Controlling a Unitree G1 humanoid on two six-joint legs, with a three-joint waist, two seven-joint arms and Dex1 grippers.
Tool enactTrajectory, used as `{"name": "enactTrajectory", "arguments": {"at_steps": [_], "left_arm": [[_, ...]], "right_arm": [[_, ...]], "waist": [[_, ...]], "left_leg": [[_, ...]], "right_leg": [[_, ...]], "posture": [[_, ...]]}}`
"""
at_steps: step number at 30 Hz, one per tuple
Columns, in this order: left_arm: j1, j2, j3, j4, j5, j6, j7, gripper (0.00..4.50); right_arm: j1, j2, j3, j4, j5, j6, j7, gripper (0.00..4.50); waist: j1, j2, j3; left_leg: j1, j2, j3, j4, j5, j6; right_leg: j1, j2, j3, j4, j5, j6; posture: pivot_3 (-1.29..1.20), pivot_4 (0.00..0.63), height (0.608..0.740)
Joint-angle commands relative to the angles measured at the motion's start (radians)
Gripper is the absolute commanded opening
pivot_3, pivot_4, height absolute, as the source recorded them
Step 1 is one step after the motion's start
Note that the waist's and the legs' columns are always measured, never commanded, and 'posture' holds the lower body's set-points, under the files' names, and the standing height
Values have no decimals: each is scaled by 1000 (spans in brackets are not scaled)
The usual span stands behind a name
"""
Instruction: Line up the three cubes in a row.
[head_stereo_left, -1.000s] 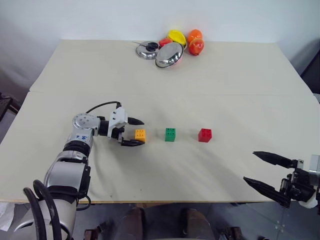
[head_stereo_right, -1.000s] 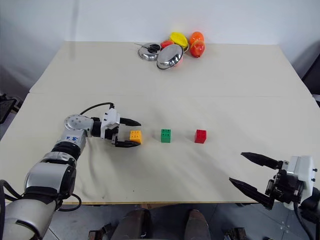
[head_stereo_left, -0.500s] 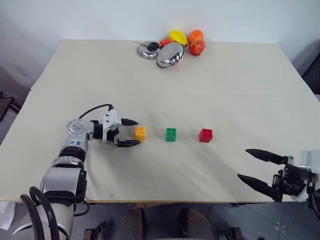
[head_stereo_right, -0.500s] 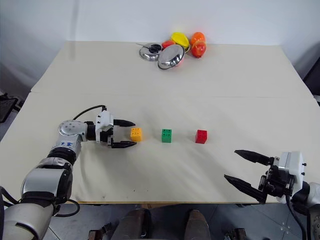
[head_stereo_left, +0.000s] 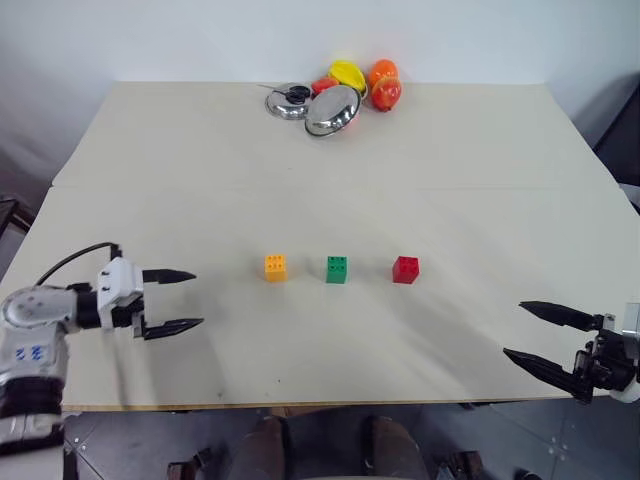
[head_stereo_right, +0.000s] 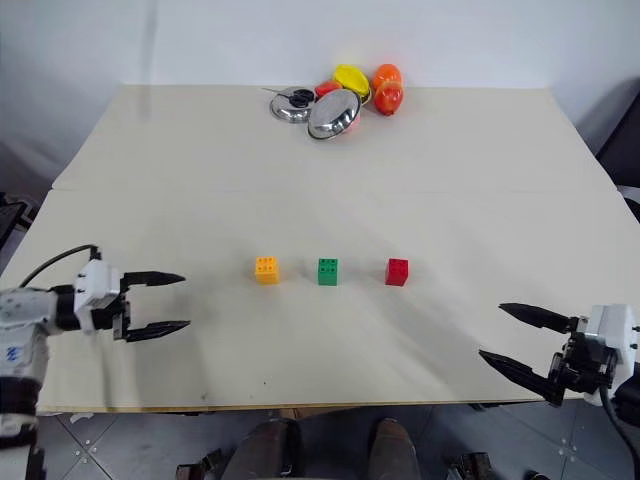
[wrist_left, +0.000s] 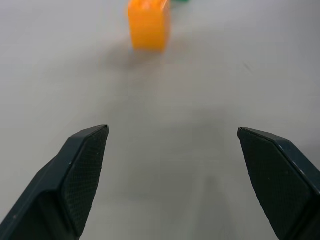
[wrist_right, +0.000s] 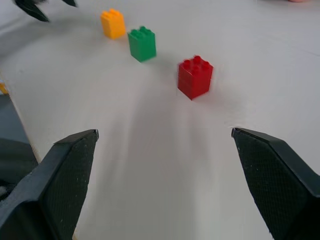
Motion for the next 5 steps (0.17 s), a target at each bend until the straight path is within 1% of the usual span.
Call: {"name": "enactTrajectory", "arguments": {"at_steps": [1,2,5], "left_arm": [[49,20,66,-73,16,-7,133,4381],[63,16,81,-70,8,-9,154,4381],[119,15,116,-106,-52,61,167,4381]], "right_arm": [[-39,-23,-30,94,-27,-82,29,4500],[-50,-24,-23,122,-42,-108,38,4500],[-100,-13,-18,182,-56,-149,22,4500]], "waist": [[3,0,0],[5,0,0],[7,1,0]], "left_leg": [[0,0,0,0,0,0],[1,0,0,0,0,0],[1,0,1,0,0,-1]], "right_leg": [[0,0,0,0,0,0],[0,0,0,1,0,0],[0,0,0,1,0,-1]], "posture": [[0,150,740],[0,150,740],[0,150,740]]}}
